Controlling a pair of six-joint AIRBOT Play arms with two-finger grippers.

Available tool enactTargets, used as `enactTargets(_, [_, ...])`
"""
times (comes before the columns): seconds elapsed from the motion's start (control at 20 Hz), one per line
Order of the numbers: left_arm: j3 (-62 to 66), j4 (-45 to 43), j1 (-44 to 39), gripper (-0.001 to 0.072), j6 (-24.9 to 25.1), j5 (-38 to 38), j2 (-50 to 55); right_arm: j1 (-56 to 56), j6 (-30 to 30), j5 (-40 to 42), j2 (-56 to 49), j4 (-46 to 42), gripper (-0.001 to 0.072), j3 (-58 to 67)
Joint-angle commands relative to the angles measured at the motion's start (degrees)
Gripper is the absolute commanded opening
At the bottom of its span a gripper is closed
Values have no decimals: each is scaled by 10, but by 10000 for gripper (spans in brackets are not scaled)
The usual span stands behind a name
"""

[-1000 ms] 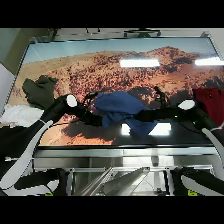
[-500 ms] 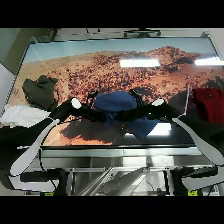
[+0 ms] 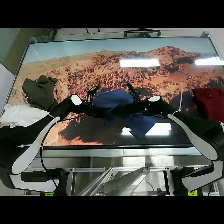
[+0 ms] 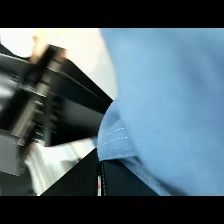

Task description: Fold the shirts.

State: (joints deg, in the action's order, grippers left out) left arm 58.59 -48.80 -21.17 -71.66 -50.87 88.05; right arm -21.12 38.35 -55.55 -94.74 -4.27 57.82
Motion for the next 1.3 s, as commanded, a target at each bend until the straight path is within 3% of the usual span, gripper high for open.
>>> enactTargets(0.0, [2, 25, 8, 21, 16, -6, -55, 38, -9, -35, 61, 15, 17, 5])
enactTargets(0.3, [159, 24, 136, 21, 16, -148, -308, 257, 9, -67, 351, 15, 17, 68])
enactTargets(0.55, [287, 25, 273, 23, 15, -189, -477, 394, 8, -57, 581, 13, 17, 127])
enactTargets(0.75, [343, 24, 353, 24, 16, -189, -554, 468, 7, -16, 679, -35, 16, 162])
enactTargets(1.0, [266, 77, 381, 25, 26, -200, -540, 471, 7, -43, 613, -35, 17, 161])
enactTargets(1.1, [217, 117, 359, 23, 70, -188, -487, 443, 7, -75, 541, -37, 17, 159])
enactTargets(1.25, [172, 107, 290, 23, 138, -106, -364, 382, 14, -80, 403, -81, 17, 151])
